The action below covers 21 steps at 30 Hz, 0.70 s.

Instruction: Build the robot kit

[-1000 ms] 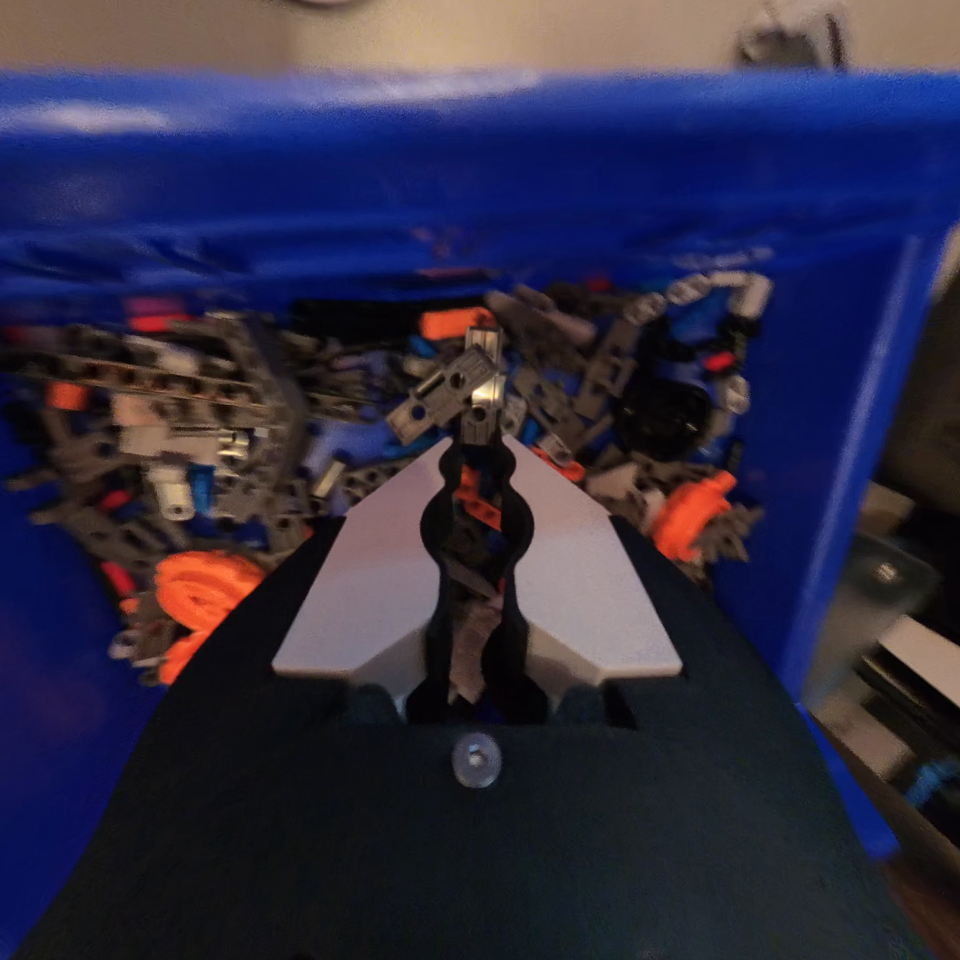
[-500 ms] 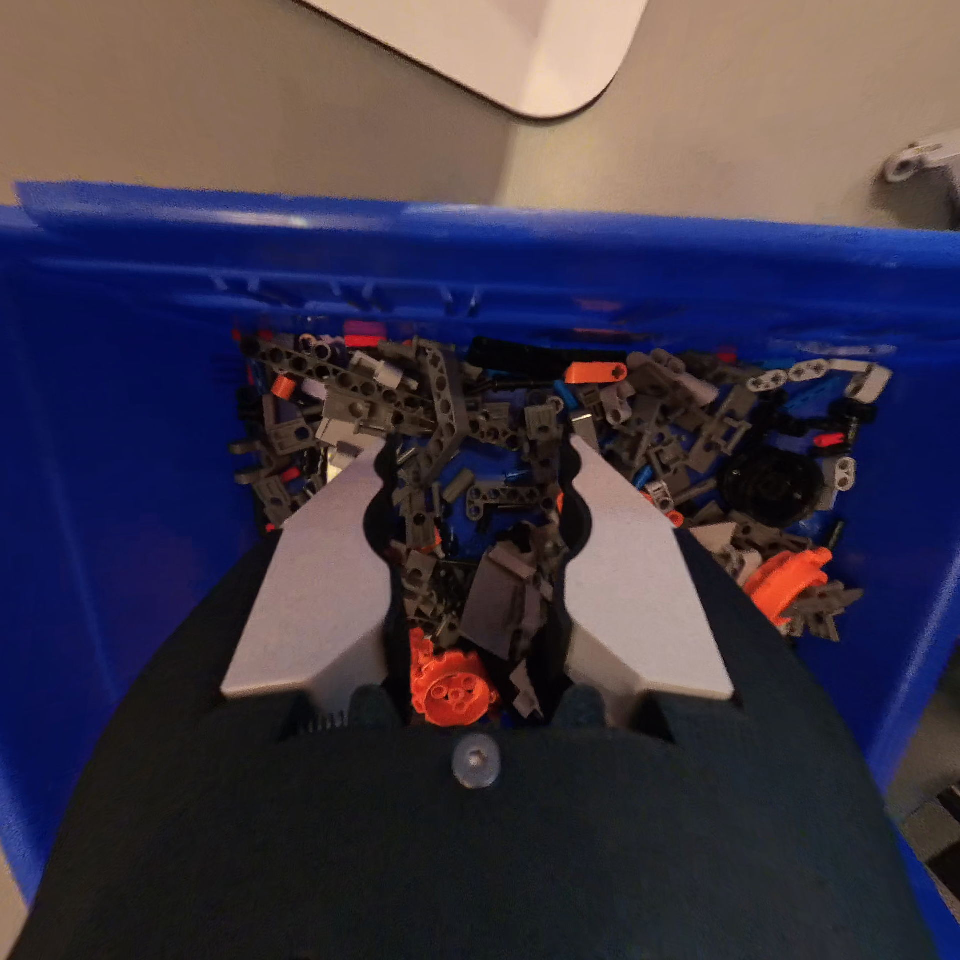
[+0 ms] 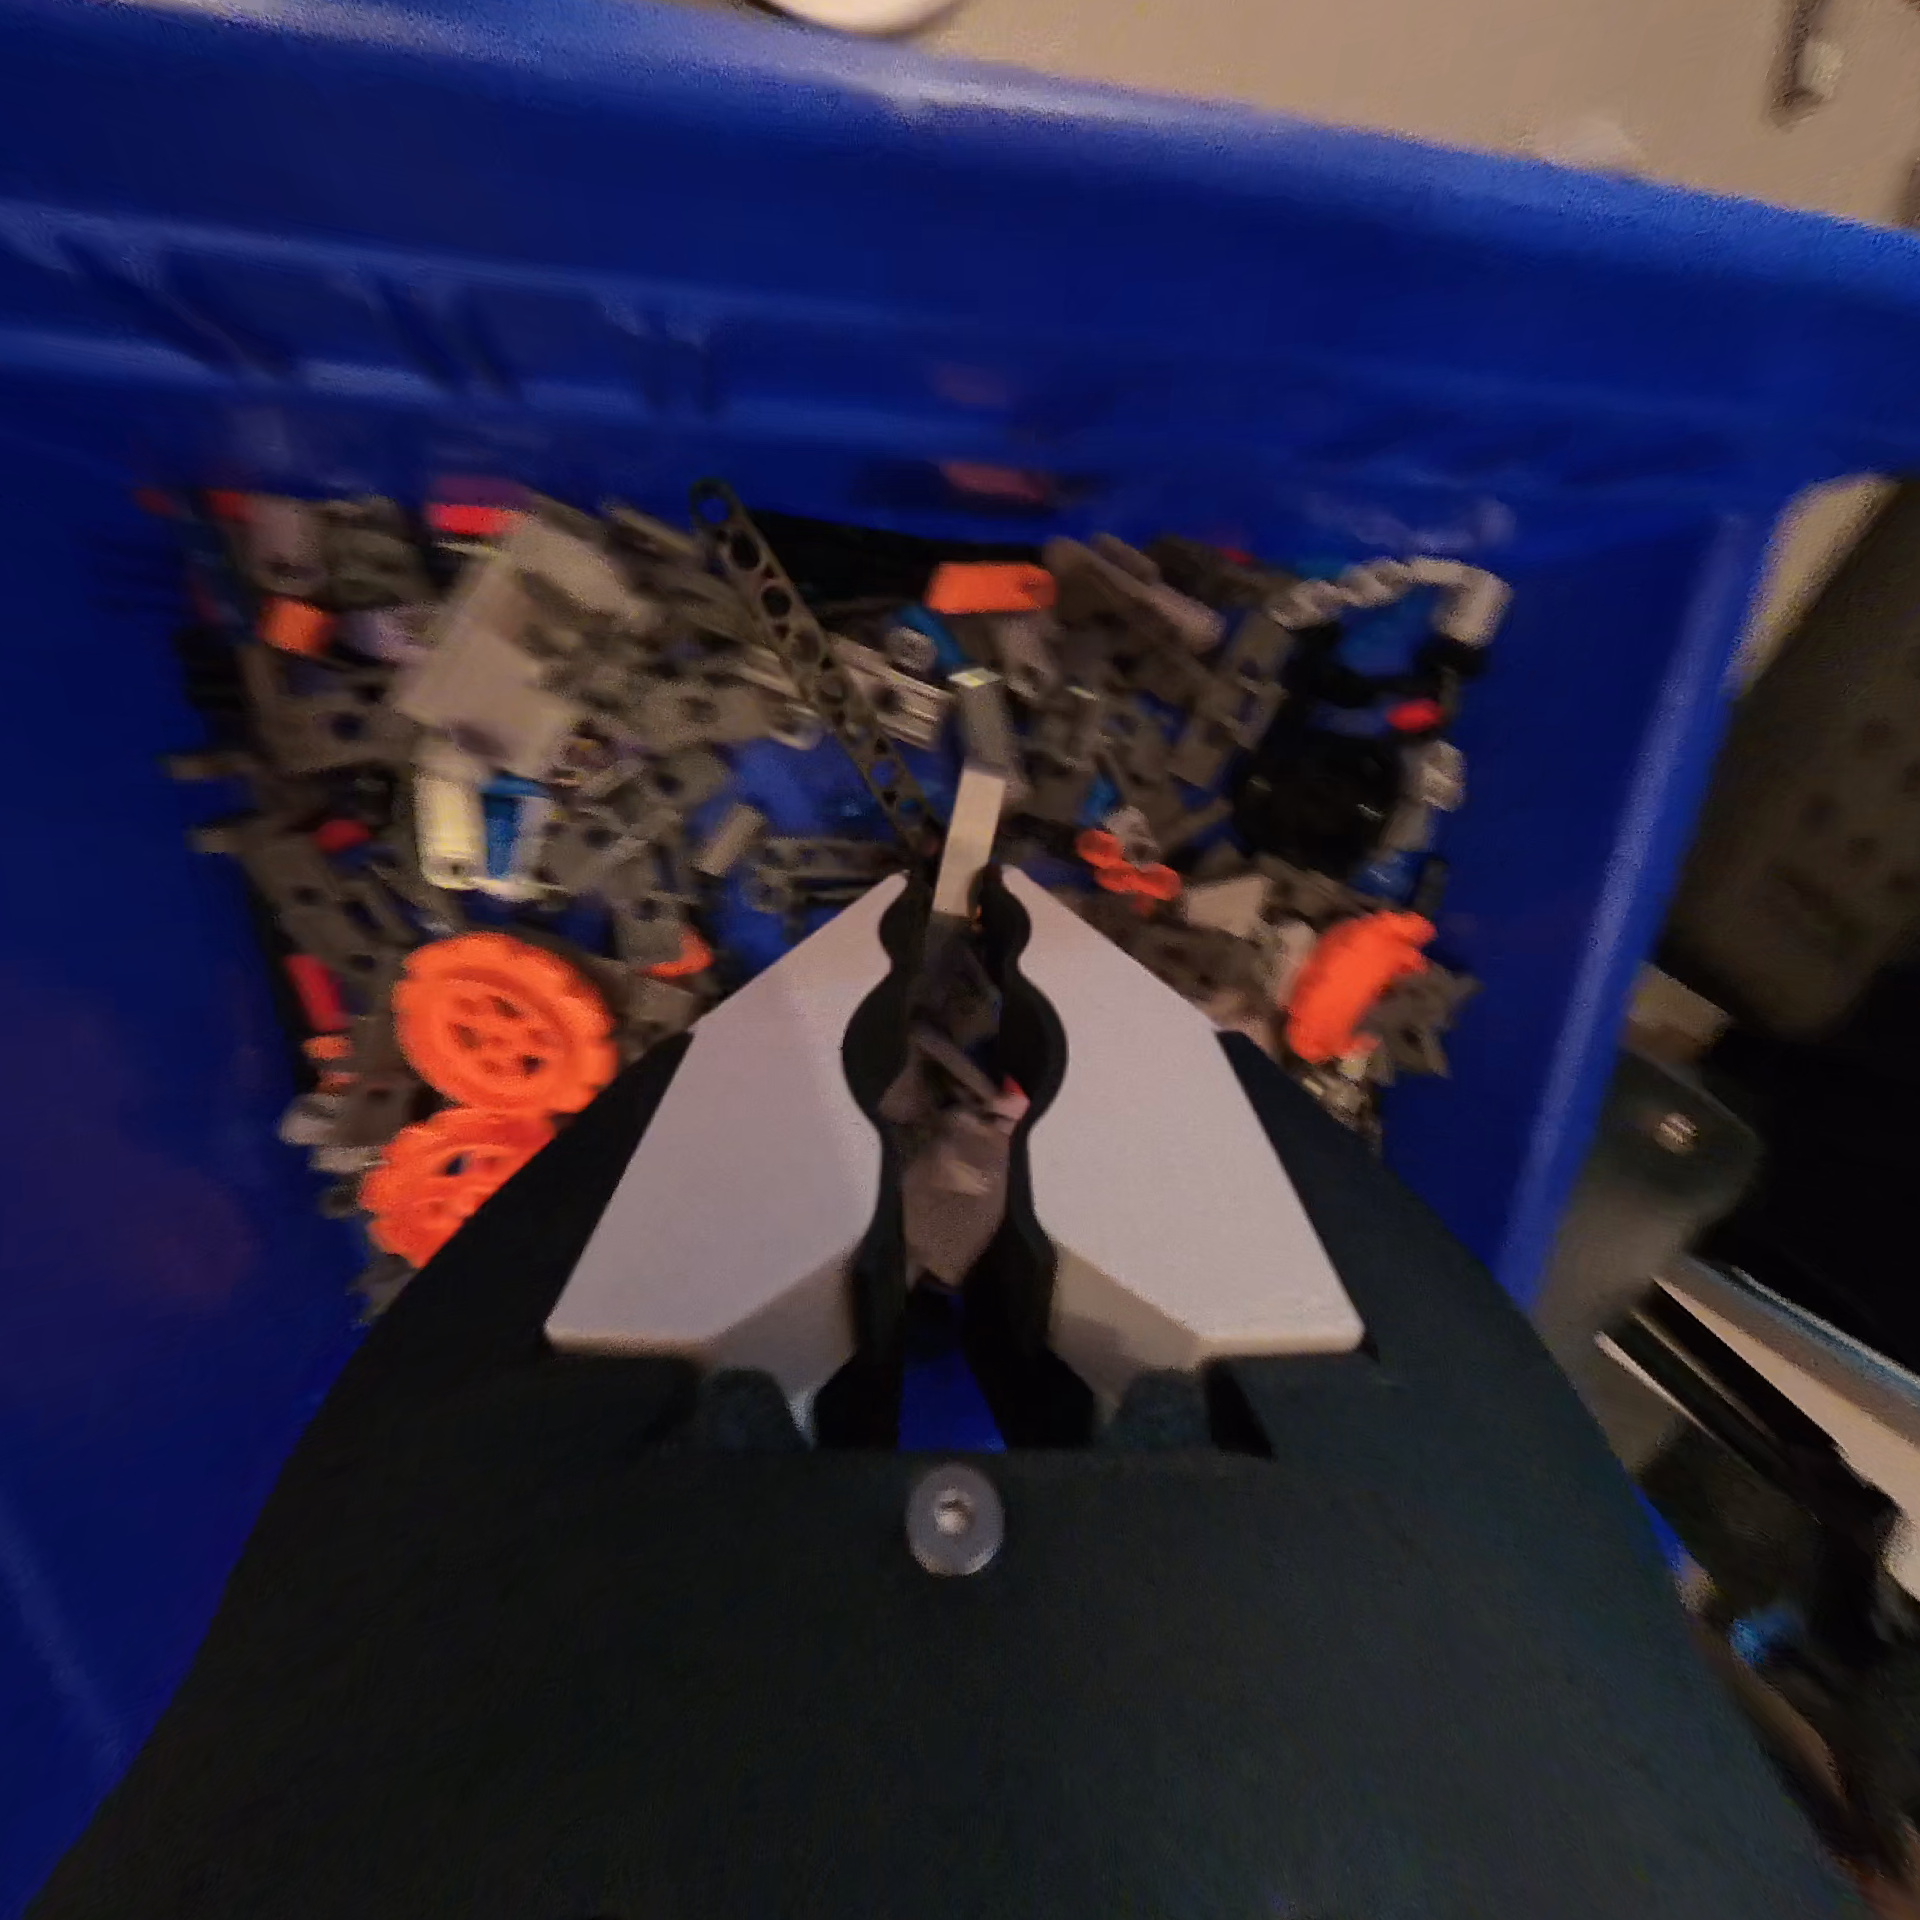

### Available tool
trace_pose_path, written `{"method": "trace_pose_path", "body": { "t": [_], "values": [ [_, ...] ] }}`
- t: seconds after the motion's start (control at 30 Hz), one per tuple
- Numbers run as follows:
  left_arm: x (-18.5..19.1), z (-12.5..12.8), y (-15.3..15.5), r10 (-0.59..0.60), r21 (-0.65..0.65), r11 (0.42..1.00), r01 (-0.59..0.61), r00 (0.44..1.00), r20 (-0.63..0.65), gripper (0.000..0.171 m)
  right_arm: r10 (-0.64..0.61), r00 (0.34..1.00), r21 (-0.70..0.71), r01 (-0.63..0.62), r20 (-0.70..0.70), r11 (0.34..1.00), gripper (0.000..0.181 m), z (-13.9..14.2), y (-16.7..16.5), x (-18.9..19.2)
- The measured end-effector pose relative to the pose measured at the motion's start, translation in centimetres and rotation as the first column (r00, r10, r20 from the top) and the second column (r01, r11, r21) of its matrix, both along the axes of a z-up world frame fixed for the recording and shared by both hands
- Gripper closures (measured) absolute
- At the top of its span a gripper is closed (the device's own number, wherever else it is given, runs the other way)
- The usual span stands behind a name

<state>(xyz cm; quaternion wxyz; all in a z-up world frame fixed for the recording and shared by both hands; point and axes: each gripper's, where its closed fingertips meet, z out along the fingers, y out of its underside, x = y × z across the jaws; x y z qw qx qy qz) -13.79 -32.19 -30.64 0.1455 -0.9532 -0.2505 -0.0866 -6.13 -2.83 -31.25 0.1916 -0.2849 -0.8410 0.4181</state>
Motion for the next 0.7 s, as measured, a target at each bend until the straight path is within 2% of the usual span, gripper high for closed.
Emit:
{"method": "trace_pose_path", "body": {
  "t": [0.1, 0.17, 0.27, 0.37, 0.43, 0.5, 0.6, 0.7],
  "values": [
    [3.4, 0.2, -0.5, -0.083, -0.041, 0.995, 0.087, 0.992, 0.093, 0.163, 0.002, 1.0, 0.003, -0.002, 0.003, 1.0, 0.163, -0.1, 0.0, 0.0],
    [6.5, 0.4, -0.8, -0.134, -0.041, 0.988, 0.147, 0.965, 0.225, 0.162, 0.003, 1.0, 0.004, -0.003, 0.003, 1.0, 0.163, -0.1, 0.0, 0.0],
    [7.0, 1.3, -0.2, -0.174, 0.018, 0.984, 0.175, 0.957, 0.233, 0.153, 0.002, 1.0, 0.004, -0.002, 0.003, 1.0, 0.163, -0.1, 0.0, 0.0],
    [2.8, 1.9, 0.6, -0.115, 0.063, 0.992, 0.111, 0.992, 0.059, 0.153, 0.001, 1.0, 0.002, -0.001, 0.001, 1.0, 0.164, 0.0, 0.0, 0.0],
    [-0.4, 1.5, 0.2, -0.055, 0.026, 0.998, 0.056, 0.997, -0.057, 0.157, 0.002, 1.0, 0.004, -0.002, 0.0, 1.0, 0.163, 0.0, 0.0, 0.0],
    [-2.5, 0.5, -0.4, -0.058, -0.044, 0.998, 0.052, 0.988, -0.143, 0.168, 0.001, 1.0, 0.003, -0.001, -0.002, 1.0, 0.164, 0.0, 0.0, 0.0],
    [-3.3, -1.4, -1.4, -0.116, -0.158, 0.983, 0.089, 0.978, -0.174, 0.171, -0.003, 1.0, -0.001, 0.003, -0.007, 1.0, 0.164, 0.1, 0.0, 0.0],
    [-3.5, -2.0, -1.2, -0.139, -0.169, 0.98, 0.105, 0.97, -0.201, 0.171, -0.007, 1.0, -0.008, 0.007, -0.01, 1.0, 0.164, 0.2, 0.1, 0.0]
  ]
}}
